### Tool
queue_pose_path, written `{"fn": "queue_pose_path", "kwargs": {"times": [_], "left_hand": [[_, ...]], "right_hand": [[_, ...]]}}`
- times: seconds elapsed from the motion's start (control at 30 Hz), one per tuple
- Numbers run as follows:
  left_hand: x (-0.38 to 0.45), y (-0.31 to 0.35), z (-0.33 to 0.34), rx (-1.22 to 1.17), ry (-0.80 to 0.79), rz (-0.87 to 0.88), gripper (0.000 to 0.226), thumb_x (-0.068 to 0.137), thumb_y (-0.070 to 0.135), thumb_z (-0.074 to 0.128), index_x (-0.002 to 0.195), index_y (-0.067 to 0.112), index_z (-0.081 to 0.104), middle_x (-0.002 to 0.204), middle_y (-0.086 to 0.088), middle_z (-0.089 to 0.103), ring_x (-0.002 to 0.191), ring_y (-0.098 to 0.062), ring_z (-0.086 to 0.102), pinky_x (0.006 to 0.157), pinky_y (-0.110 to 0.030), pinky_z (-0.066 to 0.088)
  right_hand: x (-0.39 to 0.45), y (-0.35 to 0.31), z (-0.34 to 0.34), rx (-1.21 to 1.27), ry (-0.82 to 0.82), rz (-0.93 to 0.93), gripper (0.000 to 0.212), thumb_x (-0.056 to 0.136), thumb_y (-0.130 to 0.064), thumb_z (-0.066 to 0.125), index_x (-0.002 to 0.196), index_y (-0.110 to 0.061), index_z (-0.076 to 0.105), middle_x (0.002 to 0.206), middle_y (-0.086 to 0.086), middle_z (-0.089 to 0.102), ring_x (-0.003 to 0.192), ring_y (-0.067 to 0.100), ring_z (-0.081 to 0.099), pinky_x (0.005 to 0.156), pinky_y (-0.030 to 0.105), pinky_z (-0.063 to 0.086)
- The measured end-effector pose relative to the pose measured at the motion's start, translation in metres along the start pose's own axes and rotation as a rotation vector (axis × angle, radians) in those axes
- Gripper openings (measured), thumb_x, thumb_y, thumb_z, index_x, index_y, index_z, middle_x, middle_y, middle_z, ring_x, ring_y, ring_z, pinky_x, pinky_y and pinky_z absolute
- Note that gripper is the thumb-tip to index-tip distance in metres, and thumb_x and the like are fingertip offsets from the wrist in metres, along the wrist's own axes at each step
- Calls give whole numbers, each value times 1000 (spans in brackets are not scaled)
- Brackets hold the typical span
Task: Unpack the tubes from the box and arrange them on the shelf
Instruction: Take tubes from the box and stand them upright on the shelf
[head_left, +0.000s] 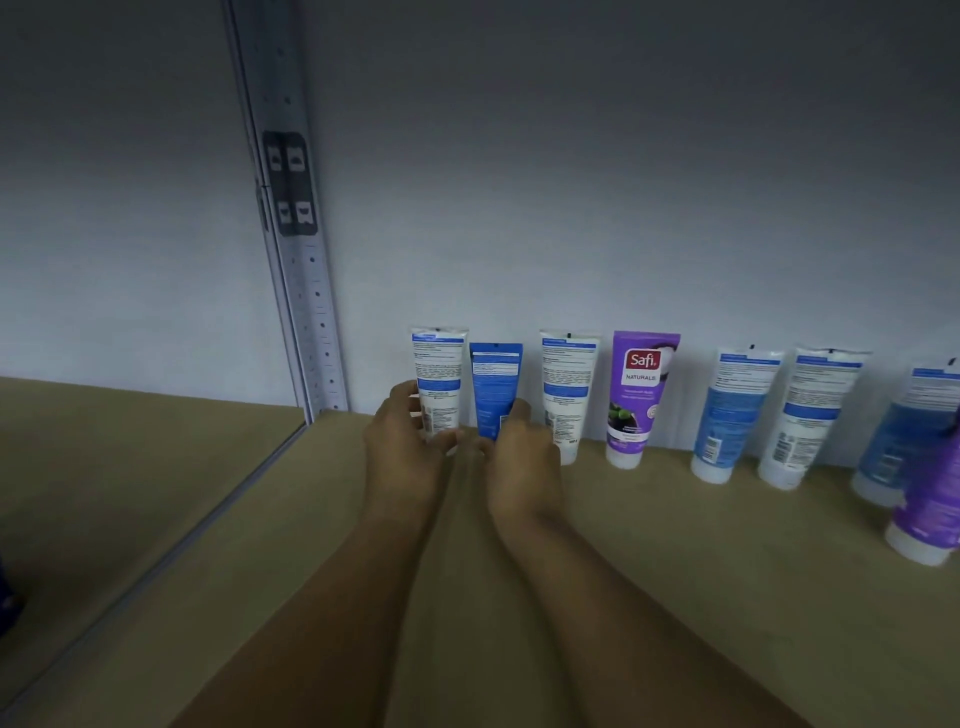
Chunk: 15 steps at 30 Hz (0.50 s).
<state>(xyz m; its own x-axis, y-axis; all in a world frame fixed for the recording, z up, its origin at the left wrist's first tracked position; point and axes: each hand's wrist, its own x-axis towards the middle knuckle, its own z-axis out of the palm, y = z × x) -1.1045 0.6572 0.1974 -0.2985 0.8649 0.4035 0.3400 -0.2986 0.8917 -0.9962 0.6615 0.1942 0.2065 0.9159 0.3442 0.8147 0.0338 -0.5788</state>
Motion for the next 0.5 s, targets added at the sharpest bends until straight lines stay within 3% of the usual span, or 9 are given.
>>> {"fn": "queue_pose_path", "kwargs": {"times": [0.13,0.27,0.37,0.5], "left_hand": [[8,-2,1,18,8,4,56,74,8,85,118,24,55,112,4,65,97,-13,64,73,-15,53],[4,0,1,17,-8,-46,53,72,13,86,112,26,54,113,3,66,97,-14,66,80,-27,59],[-9,9,-3,7,-22,-75,48,80,11,81,115,23,51,110,5,59,96,-11,59,71,-12,50],[-35,14,-13,174,13,-21,46,84,12,74,126,12,55,113,3,60,99,-13,56,82,-23,44]], "right_hand": [[6,-3,7,41,-13,8,48,96,-34,57,134,-13,38,136,11,53,126,26,52,99,37,50],[7,-3,9,24,-11,17,42,97,-30,59,130,-11,43,136,12,54,126,26,53,100,38,51],[2,-2,-1,34,-30,31,39,96,-27,60,129,-10,46,133,11,55,125,25,53,100,36,50],[-20,9,-26,3,-31,-18,25,96,-17,59,119,-7,57,121,12,63,113,26,60,93,33,52]]}}
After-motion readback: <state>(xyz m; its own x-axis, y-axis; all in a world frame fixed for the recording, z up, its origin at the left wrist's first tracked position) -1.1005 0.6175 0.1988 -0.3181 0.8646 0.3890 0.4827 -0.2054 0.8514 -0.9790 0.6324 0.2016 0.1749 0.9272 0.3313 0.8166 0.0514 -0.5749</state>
